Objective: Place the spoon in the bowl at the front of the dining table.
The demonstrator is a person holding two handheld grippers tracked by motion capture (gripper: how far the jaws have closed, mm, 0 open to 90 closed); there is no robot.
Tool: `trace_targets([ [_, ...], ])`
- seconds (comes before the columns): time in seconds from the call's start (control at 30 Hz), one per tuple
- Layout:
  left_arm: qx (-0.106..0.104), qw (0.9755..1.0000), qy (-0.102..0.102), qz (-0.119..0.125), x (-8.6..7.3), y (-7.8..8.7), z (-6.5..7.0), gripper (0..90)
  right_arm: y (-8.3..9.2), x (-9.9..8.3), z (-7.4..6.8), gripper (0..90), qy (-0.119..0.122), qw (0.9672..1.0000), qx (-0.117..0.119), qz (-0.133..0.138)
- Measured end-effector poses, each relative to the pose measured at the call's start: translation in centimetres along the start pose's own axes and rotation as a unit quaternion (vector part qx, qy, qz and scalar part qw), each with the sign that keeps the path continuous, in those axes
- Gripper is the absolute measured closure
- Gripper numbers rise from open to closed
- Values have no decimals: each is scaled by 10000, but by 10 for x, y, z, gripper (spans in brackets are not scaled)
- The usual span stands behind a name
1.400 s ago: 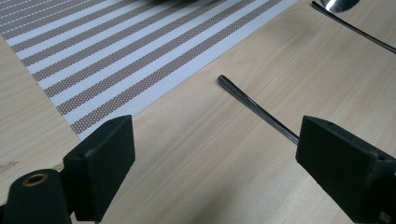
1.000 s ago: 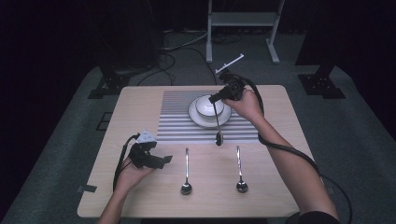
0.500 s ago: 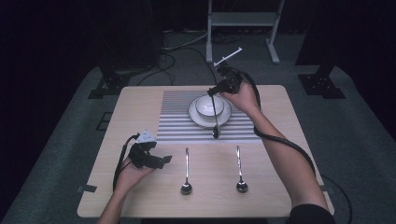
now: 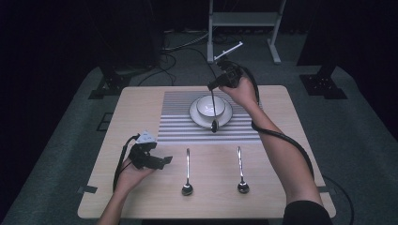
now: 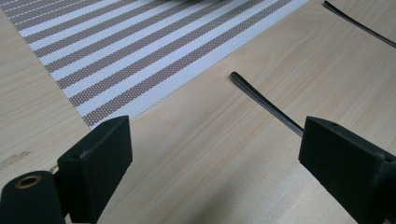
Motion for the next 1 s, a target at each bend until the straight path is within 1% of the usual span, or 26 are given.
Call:
trace_targets([
  [0.2, -5, 10000, 23, 19, 0, 0, -1, 86, 2, 5, 8, 884, -78, 9999, -87, 58],
  [0.27, -8, 10000, 8, 10, 0, 0, -1, 86, 4, 7, 10, 884, -71, 9998, -137, 84],
  [0.4, -9, 10000, 2, 5, 0, 0, 0, 86, 6, 10, 16, 884, -162, 9994, -246, 180],
  [0.47, -29, 10000, 8, 12, 0, 1, 0, 86, 6, 12, 18, 884, -242, 9991, -249, 249],
  [0.67, -46, 10000, 3, 24, 0, 2, 1, 86, 4, 18, 21, 884, -219, 9986, -436, 182],
  [0.83, -54, 10000, 3, 27, 0, 2, 1, 87, 5, 22, 24, 884, -265, 9981, -495, 239],
  [0.87, -67, 10000, 22, 28, 0, 2, 1, 86, 5, 22, 27, 884, -311, 9977, -509, 308],
  [0.93, -74, 10000, 22, 33, 0, 2, 1, 86, 4, 22, 30, 884, -347, 9971, -601, 324],
  [1.0, -71, 10000, 16, 34, 0, 2, 1, 87, 2, 22, 32, 883, -415, 9967, -621, 329],
])
Point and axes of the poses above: each handheld gripper's, and its own axes: y roughly backward along the jaws, x roughly out of its top, z roughly to its right, the point moved 2 cm from there along -y, roughly forward along the jaws, and after that the axes turned 15 degrees about y, right-handed, at the moved point
